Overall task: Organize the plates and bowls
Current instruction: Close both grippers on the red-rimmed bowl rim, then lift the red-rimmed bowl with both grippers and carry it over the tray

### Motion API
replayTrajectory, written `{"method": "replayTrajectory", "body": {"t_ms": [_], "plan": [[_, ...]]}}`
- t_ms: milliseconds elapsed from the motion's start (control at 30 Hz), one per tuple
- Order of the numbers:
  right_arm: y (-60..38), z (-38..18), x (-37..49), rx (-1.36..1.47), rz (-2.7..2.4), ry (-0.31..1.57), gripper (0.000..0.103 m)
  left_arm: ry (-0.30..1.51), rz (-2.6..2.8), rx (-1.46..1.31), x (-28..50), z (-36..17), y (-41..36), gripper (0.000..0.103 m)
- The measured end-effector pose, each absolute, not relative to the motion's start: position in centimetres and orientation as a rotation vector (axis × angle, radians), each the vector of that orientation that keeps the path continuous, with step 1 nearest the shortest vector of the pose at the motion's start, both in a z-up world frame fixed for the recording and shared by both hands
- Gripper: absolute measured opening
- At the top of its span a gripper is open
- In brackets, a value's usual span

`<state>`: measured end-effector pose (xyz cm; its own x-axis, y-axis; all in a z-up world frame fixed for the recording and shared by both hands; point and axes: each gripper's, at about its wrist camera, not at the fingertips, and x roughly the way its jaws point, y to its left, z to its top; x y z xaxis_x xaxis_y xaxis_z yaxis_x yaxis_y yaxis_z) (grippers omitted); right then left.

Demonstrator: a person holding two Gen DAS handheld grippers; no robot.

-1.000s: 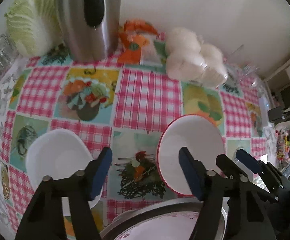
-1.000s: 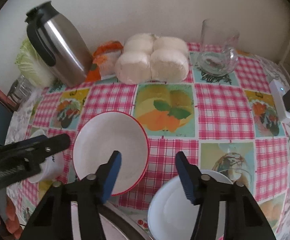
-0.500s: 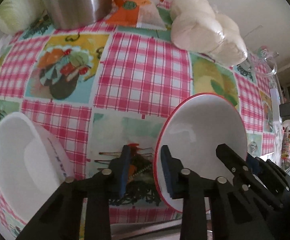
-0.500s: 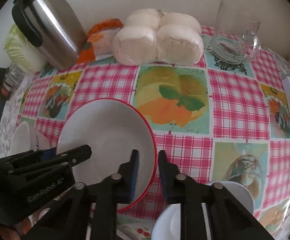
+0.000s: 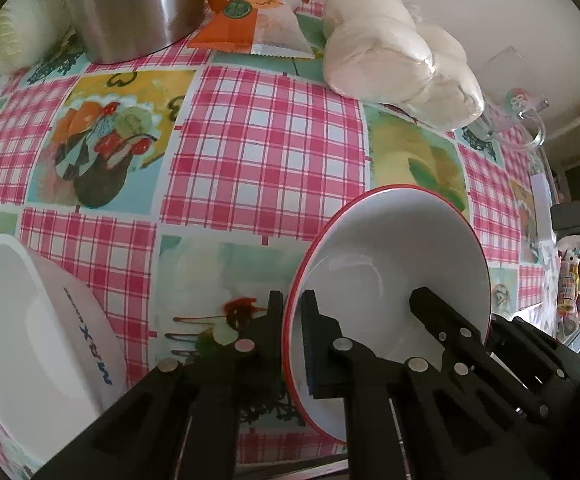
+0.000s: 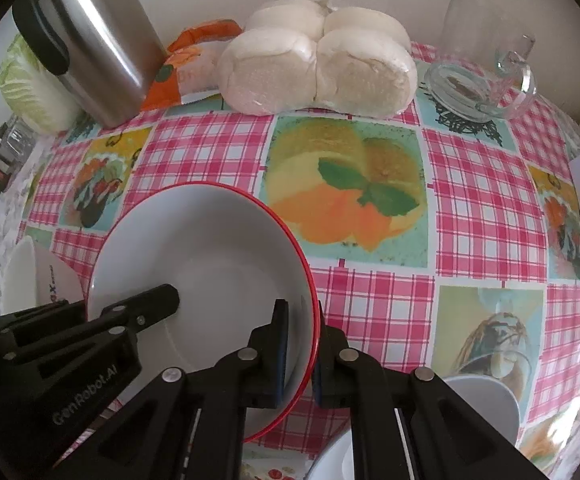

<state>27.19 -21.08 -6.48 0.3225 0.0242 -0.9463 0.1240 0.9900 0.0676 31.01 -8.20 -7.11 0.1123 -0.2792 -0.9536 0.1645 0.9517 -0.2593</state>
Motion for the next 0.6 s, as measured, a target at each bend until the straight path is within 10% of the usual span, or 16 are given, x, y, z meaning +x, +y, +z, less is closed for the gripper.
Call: {"method": "replayTrajectory", "body": {"t_ms": [600], "plan": [[-21.9, 0.4, 24.5, 0.154, -0.069, 1.07, 0.01, 1.261, -0.371, -0.155, 29.3, -0.9, -7.4, 0.008]]}}
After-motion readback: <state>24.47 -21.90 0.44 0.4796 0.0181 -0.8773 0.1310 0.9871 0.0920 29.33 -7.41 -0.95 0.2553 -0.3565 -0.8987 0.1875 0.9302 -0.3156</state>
